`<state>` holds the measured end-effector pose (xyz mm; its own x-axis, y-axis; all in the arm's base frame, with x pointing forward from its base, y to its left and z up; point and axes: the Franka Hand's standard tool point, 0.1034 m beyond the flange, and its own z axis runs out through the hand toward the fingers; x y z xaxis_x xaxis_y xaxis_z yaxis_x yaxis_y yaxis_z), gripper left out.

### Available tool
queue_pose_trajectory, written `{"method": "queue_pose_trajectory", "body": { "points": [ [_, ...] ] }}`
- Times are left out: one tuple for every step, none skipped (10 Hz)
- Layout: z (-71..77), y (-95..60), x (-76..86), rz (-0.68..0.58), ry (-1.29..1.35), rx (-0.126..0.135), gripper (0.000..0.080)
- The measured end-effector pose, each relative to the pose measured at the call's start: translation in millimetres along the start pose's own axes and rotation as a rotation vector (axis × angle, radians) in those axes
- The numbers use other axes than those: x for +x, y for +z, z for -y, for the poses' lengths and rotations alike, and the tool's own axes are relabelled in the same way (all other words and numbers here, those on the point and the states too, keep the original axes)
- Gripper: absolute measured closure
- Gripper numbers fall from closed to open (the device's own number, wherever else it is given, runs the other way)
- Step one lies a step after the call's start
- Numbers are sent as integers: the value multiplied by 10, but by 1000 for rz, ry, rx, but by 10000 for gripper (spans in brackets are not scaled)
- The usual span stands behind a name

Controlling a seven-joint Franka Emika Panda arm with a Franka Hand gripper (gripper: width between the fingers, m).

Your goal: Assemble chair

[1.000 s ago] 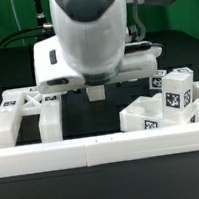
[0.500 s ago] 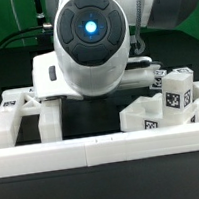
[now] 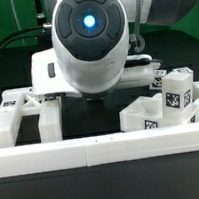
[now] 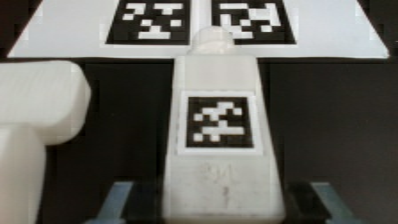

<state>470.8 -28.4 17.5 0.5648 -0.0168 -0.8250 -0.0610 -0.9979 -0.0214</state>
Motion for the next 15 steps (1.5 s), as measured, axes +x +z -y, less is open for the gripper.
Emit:
{"method": "queue_pose_trajectory", "body": {
  "points": [
    [-6,-115,-56,-3,-1,8,515],
    [8,-262,-106,-18,-5,13,515],
    [47,-426,-158,-35,2,9,515],
    [80,-550,-167,-63,-3,4,515],
    [54,-511,-135,-70,1,4,515],
    [45,-523,-108,-87,1,3,515],
    [42,-522,-108,-87,2,3,515],
    [41,-524,-103,-89,2,3,515],
    [88,-642,-4,-176,0,-6,515],
    [196,-820,-68,-259,-1,-1,515],
    [277,-975,-198,-294,1,8,515],
    [268,-1128,-159,-392,-14,-5,515],
    [258,-1146,-122,-482,-11,-7,515],
    [247,-1145,-119,-539,-9,-6,515],
    [237,-1190,-89,-620,-8,-9,515]
  ]
}}
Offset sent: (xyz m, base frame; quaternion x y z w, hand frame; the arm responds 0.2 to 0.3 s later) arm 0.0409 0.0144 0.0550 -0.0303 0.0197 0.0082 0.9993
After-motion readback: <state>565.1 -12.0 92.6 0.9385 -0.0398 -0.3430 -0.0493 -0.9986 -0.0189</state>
